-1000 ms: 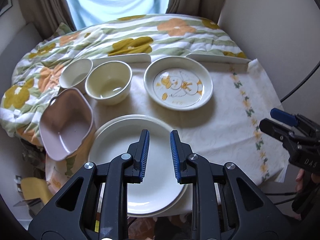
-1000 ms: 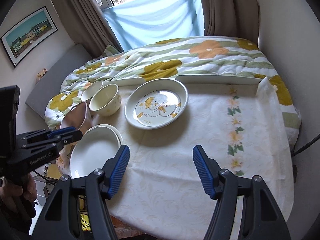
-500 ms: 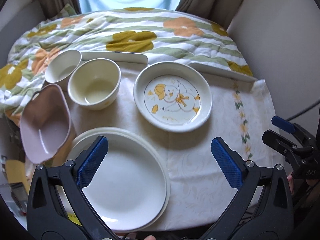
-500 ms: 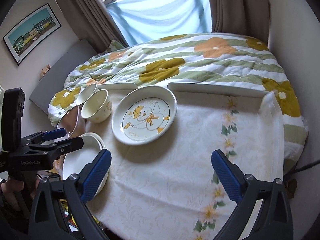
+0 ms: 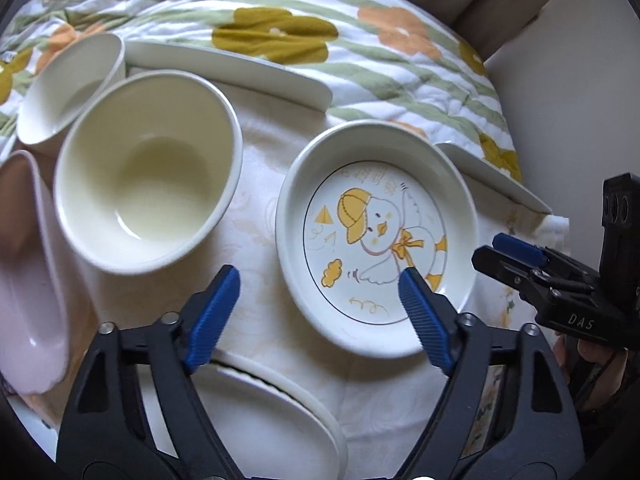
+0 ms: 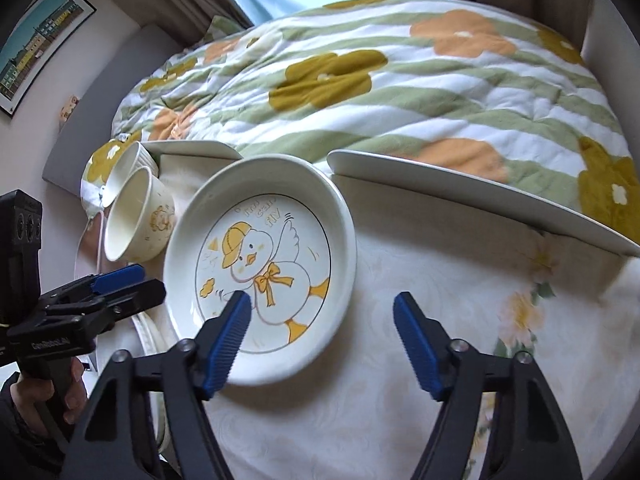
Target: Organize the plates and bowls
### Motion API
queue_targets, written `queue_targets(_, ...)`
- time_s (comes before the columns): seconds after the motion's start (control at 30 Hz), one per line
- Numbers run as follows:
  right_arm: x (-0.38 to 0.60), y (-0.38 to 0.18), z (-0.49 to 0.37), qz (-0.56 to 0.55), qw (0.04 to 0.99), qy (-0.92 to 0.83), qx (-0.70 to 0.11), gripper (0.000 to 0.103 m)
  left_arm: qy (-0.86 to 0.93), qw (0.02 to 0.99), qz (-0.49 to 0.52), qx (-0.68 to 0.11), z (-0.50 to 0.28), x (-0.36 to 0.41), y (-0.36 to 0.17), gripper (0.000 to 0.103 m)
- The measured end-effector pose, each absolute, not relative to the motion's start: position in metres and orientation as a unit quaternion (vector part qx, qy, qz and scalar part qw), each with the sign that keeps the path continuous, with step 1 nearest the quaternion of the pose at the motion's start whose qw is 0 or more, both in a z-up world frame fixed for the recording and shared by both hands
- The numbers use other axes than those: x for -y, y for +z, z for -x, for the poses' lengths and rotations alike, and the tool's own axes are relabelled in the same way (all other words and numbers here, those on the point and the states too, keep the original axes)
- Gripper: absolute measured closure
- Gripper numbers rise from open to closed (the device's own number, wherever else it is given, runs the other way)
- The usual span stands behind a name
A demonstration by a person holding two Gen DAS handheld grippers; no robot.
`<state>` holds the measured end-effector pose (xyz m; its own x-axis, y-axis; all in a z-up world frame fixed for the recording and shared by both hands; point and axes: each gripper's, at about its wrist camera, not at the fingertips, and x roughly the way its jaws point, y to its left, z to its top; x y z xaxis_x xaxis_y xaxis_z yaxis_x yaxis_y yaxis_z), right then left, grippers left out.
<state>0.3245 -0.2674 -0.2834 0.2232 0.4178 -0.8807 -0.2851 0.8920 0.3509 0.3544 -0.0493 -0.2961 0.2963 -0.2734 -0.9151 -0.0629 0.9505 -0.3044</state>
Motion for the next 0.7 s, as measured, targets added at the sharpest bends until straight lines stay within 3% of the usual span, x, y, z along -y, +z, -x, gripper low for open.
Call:
queue_targets(0.1, 0.261, -0.294, -0.334, -0.052, 0.772, 0.231, -0.59, 0.052, -0.064, 0.785, 0.14, -0.601, -0.361, 0.051, -0.31, 0.045)
queue_targets(0.23, 0.259, -0.303, -0.341, -0.049, 0.767, 0.233, -0.596, 0.065, -0.064, 0.776, 0.133, -0.614, -0.368, 0.052, -0.324, 0.059)
queue_targets(0.27, 0.259, -0.305, -0.342, -0.048, 0.765, 0.233, -0.598, 0.069, -0.064, 0.775, 0.13, -0.615, -0.369, 0.053, -0.326, 0.068)
queue_targets(0.33, 0.259, -0.309, -0.347, -0.046, 0.766, 0.23, -0.599, 0.07, -0.06, 0.777, 0.124, -0.615, -0.37, 0.053, -0.329, 0.078)
queue_targets(0.5, 0.262, -0.312, -0.349, -0.043, 0.772, 0.224, -0.594, 0.087, -0.06, 0.783, 0.113, -0.608, -0.372, 0.054, -0.328, 0.083)
queue_targets(0.7, 0.26, -0.311, -0.348, -0.038, 0.776, 0.229, -0.587, 0.088, -0.056, 0.79, 0.096, -0.604, -0.369, 0.056, -0.326, 0.083)
